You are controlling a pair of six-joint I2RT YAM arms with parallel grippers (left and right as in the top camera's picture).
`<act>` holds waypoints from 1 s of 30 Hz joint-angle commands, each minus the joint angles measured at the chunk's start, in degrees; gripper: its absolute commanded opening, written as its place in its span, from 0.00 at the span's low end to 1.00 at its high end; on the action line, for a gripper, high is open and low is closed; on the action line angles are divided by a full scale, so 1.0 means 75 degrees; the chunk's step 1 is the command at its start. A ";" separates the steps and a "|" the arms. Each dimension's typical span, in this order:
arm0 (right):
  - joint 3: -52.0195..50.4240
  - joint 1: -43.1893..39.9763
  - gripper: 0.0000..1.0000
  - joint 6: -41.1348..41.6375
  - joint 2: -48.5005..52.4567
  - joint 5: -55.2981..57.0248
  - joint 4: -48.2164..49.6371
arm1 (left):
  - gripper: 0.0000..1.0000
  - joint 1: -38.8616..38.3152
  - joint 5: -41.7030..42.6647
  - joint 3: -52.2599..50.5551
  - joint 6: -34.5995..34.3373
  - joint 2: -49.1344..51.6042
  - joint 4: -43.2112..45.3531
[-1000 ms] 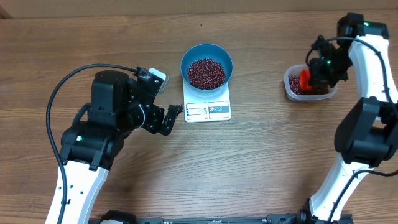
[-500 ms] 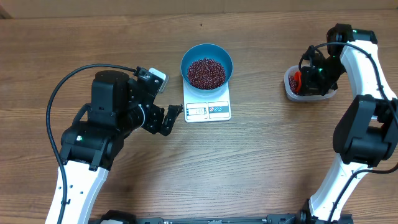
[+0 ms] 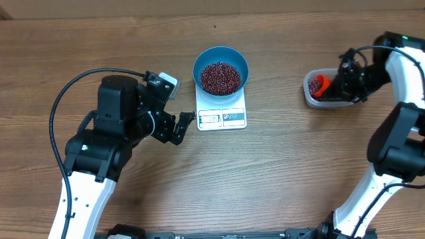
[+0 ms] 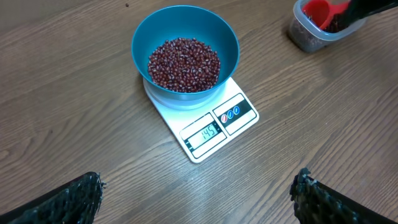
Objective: Scoop item into bowl and weigh 150g on scale
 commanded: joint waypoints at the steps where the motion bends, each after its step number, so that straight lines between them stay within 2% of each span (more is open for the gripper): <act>1: 0.0047 -0.0580 0.04 -0.0201 0.0038 -0.1204 0.0003 | 0.99 -0.0050 -0.0026 0.0140 -0.0134 -0.0052 0.0003; 5: -0.0163 -0.1227 0.04 -0.0233 0.0038 -0.1402 -0.0038 | 1.00 -0.0050 -0.0026 0.0140 -0.0134 -0.0052 0.0003; 7: -0.0300 -0.1515 0.04 -0.0743 0.0038 -0.1740 -0.0230 | 1.00 -0.0050 -0.0026 0.0140 -0.0137 -0.0052 0.0003; 8: -0.0405 -0.1813 0.04 -0.1405 0.0038 -0.2270 -0.0525 | 1.00 -0.0050 -0.0029 0.0140 -0.0137 -0.0052 0.0003; 14: -0.0440 -0.2317 0.04 -0.2492 0.0038 -0.2885 -0.1247 | 1.00 -0.0050 -0.0026 0.0140 -0.0134 -0.0052 0.0003; 22: -0.0440 -0.2127 0.04 -0.3550 0.0038 -0.4258 -0.1856 | 1.00 -0.0050 -0.0026 0.0140 -0.0134 -0.0052 0.0003; 30: -0.0347 -0.0705 0.04 -0.3471 0.0038 -0.5132 -0.1836 | 1.00 -0.0050 -0.0026 0.0140 -0.0134 -0.0052 0.0003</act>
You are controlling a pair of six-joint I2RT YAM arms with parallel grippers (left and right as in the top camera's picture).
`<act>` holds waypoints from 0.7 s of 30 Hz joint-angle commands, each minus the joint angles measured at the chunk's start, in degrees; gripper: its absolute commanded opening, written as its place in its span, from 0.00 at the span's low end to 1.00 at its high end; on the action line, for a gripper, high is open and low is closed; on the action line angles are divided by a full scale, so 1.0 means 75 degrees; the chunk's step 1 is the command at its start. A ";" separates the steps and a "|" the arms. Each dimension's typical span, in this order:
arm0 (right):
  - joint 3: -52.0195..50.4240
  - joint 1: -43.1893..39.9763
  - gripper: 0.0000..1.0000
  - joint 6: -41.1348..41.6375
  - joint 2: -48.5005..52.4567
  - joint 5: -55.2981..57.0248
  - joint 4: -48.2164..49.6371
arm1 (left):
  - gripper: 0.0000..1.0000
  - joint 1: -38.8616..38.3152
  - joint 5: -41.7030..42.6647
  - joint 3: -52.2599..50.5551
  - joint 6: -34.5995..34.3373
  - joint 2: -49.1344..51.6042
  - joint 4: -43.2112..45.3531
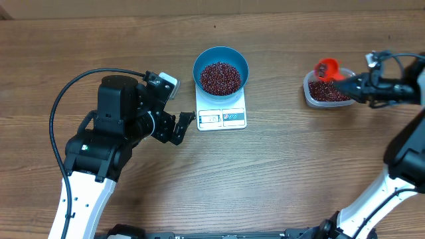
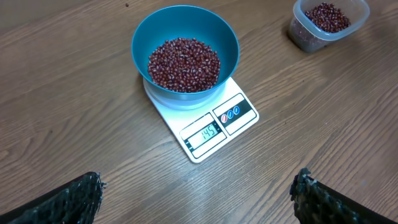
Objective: Scoop item into bowl and weigh 150g on scale
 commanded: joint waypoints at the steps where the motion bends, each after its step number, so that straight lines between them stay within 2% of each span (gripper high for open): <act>1: 0.0160 0.0723 0.04 0.0061 0.0035 -0.0609 0.0041 | 1.00 -0.0050 -0.0026 0.0140 -0.0134 -0.0052 0.0003; 10: 0.1311 0.2328 0.04 0.1116 0.0035 -0.0399 0.0117 | 1.00 -0.0050 -0.0026 0.0140 -0.0134 -0.0052 0.0003; 15: 0.2063 0.3325 0.04 0.2739 0.0035 0.1029 0.0752 | 1.00 -0.0050 -0.0026 0.0140 -0.0134 -0.0052 0.0003; 21: 0.2940 0.4389 0.04 0.3879 0.0035 0.2328 0.1533 | 1.00 -0.0050 -0.0029 0.0140 -0.0134 -0.0052 0.0003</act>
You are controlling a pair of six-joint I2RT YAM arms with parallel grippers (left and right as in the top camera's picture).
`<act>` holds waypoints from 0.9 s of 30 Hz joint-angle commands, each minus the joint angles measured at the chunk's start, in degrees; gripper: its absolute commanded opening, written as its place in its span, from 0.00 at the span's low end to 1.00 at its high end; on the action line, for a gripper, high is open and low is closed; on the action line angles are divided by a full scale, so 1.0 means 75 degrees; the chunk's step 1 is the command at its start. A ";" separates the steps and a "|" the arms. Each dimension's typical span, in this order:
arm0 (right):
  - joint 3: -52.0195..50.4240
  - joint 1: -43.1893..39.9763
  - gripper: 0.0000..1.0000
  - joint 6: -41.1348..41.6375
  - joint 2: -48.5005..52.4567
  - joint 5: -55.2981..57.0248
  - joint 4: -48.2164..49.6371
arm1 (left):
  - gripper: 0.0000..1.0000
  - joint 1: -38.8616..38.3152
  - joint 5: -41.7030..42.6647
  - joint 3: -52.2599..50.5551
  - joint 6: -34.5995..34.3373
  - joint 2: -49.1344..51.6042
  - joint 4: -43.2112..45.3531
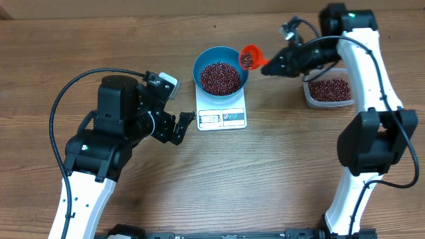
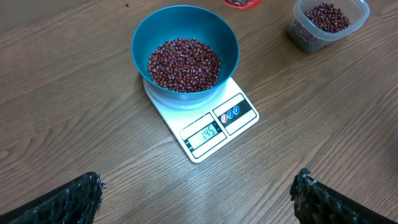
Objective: Scoop item into bowl and weigh 150g on scale
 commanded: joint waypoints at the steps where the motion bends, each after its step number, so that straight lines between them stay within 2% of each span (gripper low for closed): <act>1: 0.0551 0.0484 0.04 0.0857 0.0023 0.0950 0.0370 | 0.99 -0.0050 -0.0026 0.0140 -0.0134 -0.0052 0.0003; 7: 0.0650 0.1306 0.04 0.1058 0.0023 0.2215 0.0714 | 0.99 -0.0050 -0.0026 0.0140 -0.0134 -0.0052 0.0003; 18: 0.1577 0.2498 0.04 0.1221 0.0023 0.6012 0.1341 | 0.99 -0.0050 -0.0026 0.0140 -0.0134 -0.0052 0.0003; 27: 0.1577 0.2943 0.04 0.0985 0.0023 0.6889 0.1513 | 1.00 -0.0050 -0.0029 0.0140 -0.0134 -0.0052 0.0003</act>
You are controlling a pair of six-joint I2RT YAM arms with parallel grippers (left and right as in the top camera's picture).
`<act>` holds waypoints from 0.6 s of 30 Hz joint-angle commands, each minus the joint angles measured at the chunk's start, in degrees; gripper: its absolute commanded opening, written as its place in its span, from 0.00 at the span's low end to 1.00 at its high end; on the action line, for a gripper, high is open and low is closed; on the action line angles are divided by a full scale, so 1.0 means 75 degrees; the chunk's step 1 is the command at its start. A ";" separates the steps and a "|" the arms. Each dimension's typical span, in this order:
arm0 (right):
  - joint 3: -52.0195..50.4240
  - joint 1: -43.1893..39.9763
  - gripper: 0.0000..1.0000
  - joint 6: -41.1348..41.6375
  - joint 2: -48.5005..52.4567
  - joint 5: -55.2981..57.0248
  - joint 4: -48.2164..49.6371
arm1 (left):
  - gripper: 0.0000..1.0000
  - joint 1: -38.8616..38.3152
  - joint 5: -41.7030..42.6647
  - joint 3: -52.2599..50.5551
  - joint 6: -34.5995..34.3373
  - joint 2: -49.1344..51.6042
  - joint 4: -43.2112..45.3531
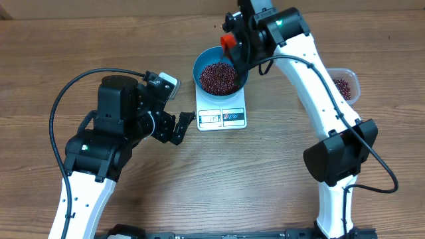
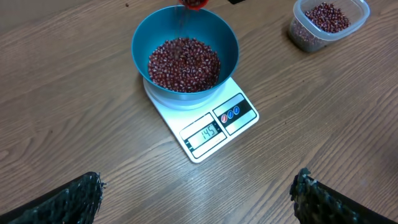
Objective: Scoop item into bowl and weigh 150g on scale
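A blue bowl [image 1: 220,74] of dark red beans sits on the white scale [image 1: 221,117], whose display [image 2: 204,134] reads 145. My right gripper [image 1: 240,48] is shut on a red scoop [image 1: 228,42] and holds it over the bowl's far rim. In the left wrist view only the scoop's [image 2: 194,3] lower edge shows at the top, above the bowl [image 2: 185,56]. My left gripper [image 1: 179,127] stands open to the left of the scale with nothing between its fingers [image 2: 74,198].
A clear tub of beans [image 1: 345,86] stands at the right, partly hidden by the right arm in the overhead view and fully visible in the left wrist view [image 2: 328,22]. The left arm's black cable loops over the table's left side.
My right gripper has moved left with the scoop, from beside the bowl's right rim to above its far rim. The scale reads 145 as before. The left arm has not moved.
The right gripper held the scoop down in the bean tub, then lifted it at the tub's far left edge. Later it carried a loaded scoop beside the bowl's right rim, and now holds it over the bowl. The display stayed at 145 and the left gripper stayed open.
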 commanded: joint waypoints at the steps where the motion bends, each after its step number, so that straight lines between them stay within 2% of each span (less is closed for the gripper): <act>1: 0.0233 0.0082 0.04 -0.0166 0.0017 0.0373 0.0047 | 1.00 -0.0050 -0.0029 0.0140 -0.0134 -0.0052 0.0003; 18: 0.0233 0.0085 0.04 -0.0227 0.0015 0.0341 0.0017 | 1.00 -0.0050 -0.0026 0.0140 -0.0134 -0.0052 0.0003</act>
